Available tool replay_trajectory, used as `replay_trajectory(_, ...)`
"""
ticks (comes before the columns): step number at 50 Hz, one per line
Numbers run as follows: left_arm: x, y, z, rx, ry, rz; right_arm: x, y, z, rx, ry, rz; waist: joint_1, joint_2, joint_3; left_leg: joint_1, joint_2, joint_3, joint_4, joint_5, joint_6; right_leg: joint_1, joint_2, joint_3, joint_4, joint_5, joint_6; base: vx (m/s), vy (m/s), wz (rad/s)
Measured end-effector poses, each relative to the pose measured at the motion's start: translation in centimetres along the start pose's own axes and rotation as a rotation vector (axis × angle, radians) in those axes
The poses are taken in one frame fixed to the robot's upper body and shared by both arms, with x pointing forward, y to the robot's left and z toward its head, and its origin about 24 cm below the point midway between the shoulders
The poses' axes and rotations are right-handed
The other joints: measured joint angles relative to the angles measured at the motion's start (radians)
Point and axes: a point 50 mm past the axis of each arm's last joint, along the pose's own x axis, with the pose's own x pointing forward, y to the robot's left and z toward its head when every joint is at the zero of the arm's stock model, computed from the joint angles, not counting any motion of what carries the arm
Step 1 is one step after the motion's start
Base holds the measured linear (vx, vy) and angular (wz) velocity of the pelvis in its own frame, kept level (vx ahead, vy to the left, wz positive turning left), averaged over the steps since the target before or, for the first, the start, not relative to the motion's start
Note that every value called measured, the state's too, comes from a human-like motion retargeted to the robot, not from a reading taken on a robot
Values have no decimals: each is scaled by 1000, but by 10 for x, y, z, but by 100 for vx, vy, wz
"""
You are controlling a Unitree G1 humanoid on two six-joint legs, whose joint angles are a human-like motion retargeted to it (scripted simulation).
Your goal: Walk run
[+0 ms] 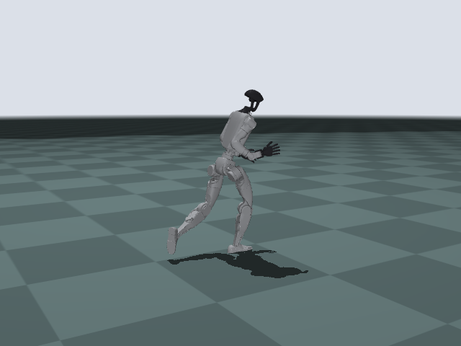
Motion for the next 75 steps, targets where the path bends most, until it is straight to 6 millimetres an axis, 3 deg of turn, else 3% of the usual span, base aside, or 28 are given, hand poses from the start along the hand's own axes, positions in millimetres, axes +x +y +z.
replay_trajectory(2, -52, -6, -26, 62, 185, -32, 12, 1, 6, 46, -61, -12, 6, -63, 5, -83, -182, -110, 139, -49, -17, 94, 1, 196, 52, -101, 42, 190, -82, -40)
replay_trajectory(3, -77, -13, -39, 85, 289, -62, 21, -6, 7, 52, -96, -42, 24, -43, 16, -181, -134, -110, 325, -158, 22, 118, 22, 181, 107, -165, 28, 228, -73, -11)
replay_trajectory(7, -161, -48, -56, -33, 574, -22, 50, -13, 8, 89, -201, -30, 203, -110, 3, -594, -37, 69, 561, -488, 339, 359, 75, 264, 30, -228, 0, 233, -31, -127)
replay_trajectory(10, -193, -54, -52, -111, 639, 97, 54, -22, 8, 38, -218, 6, 391, -163, -7, -857, 39, 92, 424, -604, 370, 603, 171, 328, -222, 27, 0, 242, -37, -167)
replay_trajectory(12, -197, -51, -48, -110, 637, 182, 45, -24, 1, 10, -165, 23, 463, -243, -9, -958, 29, 147, 191, -652, 408, 734, 115, 317, -351, 380, 108, 215, -35, -77)
replay_trajectory(14, -187, -46, -46, -96, 600, 253, 30, -23, -9, 1, -70, 32, 505, -322, -5, -968, 6, 196, -95, -698, 423, 812, 38, 315, -346, 687, 269, 264, -25, -25)
replay_trajectory(17, -141, -34, -45, -63, 483, 293, 8, -13, -22, 20, 52, 17, 457, -378, 26, -883, -100, 168, -327, -794, 374, 804, -51, 210, 51, 761, 427, 262, -39, 119)
replay_trajectory(20, -76, -13, -33, -8, 288, 266, -3, 1, -24, 55, 81, -11, 289, -328, 22, -722, -129, 181, -248, -785, 488, 757, 250, 346, 200, 761, 474, 264, -66, 192)
replay_trajectory(22, -41, 0, -18, 9, 163, 249, -21, 12, -22, 91, 134, -7, 217, -260, 15, -711, -51, -69, -45, -845, 433, 646, 387, 260, 329, 696, 428, 264, -74, 57)
replay_trajectory(27, 58, 2, 45, -202, -273, 140, -68, 1, -21, 89, 299, -10, 122, -202, -82, -361, -68, -80, -72, -1064, 362, 171, 114, 65, 615, 287, 157, 269, -63, 73)
replay_trajectory(30, 79, 5, 84, -139, -433, 62, -82, -8, -22, 19, 375, 104, 6, -162, -115, -113, -99, -100, -290, -808, 263, -35, 29, 139, 391, 231, 228, 261, -71, 110)
replay_trajectory(33, 71, 9, 89, -75, -432, 52, -84, -23, -23, -72, 397, 170, -125, -34, -153, 87, 4, -98, -496, -143, 103, -127, -58, 151, 36, 215, 280, 238, -55, 94)
replay_trajectory(35, 57, 12, 77, -61, -370, 50, -79, -25, -23, -95, 382, 206, -134, 19, -120, 124, 45, -110, -333, 0, -35, -79, -26, 180, -195, 159, 288, 267, -85, -87)
replay_trajectory(38, 30, 5, 41, -122, -186, 23, -50, -20, -19, -100, 260, 178, -176, 36, -51, 130, -27, -215, -54, 0, -35, 47, -56, 145, -357, 79, 288, 236, -78, -29)
replay_trajectory(39, 18, 3, 27, -158, -122, 31, -35, -17, -16, -89, 198, 163, -197, 2, -33, 132, -87, -224, 11, 0, -24, 90, -76, 166, -348, 192, 250, 260, -103, 47)
replay_trajectory(40, 4, 0, 12, -196, -59, 47, -20, -13, -12, -73, 129, 148, -218, -47, -18, 133, -145, -201, 77, 0, -9, 130, -96, 202, -319, 366, 203, 265, -116, -49)
replay_trajectory(42, -57, -5, -29, -190, 189, 52, -2, -9, -6, -20, 42, 138, -135, -55, -31, 34, -101, -17, 319, -125, 112, 149, 41, 333, -96, 169, 57, 278, -116, -166)
replay_trajectory(46, -176, -37, -65, -243, 618, -67, 27, -19, -13, 25, -35, 108, 124, -34, -92, -394, -16, 47, 619, -467, 266, 357, 171, 392, -65, 22, 4, 273, -55, -186)
replay_trajectory(49, -221, -49, -60, -313, 738, -18, 27, -29, -13, -52, -34, 139, 292, -99, -128, -640, 23, 93, 413, -588, 364, 600, 185, 410, -243, 274, 42, 288, -23, -141)
replay_trajectory(52, -233, -50, -56, -336, 759, 89, 16, -36, -16, -99, 22, 149, 400, -200, -122, -749, -4, 184, 5, -639, 458, 774, 92, 381, -330, 730, 270, 236, -27, -34)
replay_trajectory(55, -216, -32, -52, -305, 662, 251, 10, -27, -19, -69, 61, 168, 436, -300, -57, -689, -159, 132, -491, -683, 436, 862, -19, 308, -88, 761, 488, 261, -34, -28)
replay_trajectory(58, -167, -4, -43, -213, 473, 297, 14, -14, -16, -13, 25, 161, 427, -260, -34, -610, -57, 160, -668, -756, 346, 948, 107, 322, -30, 761, 439, 264, -40, -12)
replay_trajectory(60, -122, 12, -31, -149, 315, 254, 21, -9, -11, 19, -19, 152, 424, -162, -34, -583, 43, 68, -604, -644, 347, 983, 268, 308, 32, 744, 395, 284, -49, -1)
replay_trajectory(62, -88, 24, -17, -112, 183, 203, 11, -13, -7, 26, -6, 173, 361, -152, -83, -624, 64, 20, -257, -644, 486, 886, 347, 185, 250, 637, 298, 315, -35, 110)
replay_trajectory(63, -73, 17, -12, -126, 128, 153, -5, -24, -7, 7, 50, 169, 342, -133, -122, -609, -62, -168, -169, -693, 480, 815, 322, 134, 422, 531, 283, 324, 28, 137)
replay_trajectory(65, -36, 35, -1, -135, -8, 174, -13, -9, -11, 115, 77, 177, 275, -158, -176, -569, -20, -57, -48, -818, 431, 588, 257, 188, 638, 371, 250, 265, -2, 37)
replay_trajectory(67, -4, 17, 14, -196, -118, 106, -19, -3, -18, 166, 126, 170, 266, -142, -221, -404, -19, -7, -142, -839, 395, 431, 236, 224, 536, 306, 247, 212, -29, 15)
replay_trajectory(75, 24, -4, 51, -242, -271, -74, -22, 3, -28, 112, 173, 315, -20, -92, -138, 132, -30, 32, -474, -95, 57, 245, -44, 365, -434, 190, 302, 198, -37, 109)
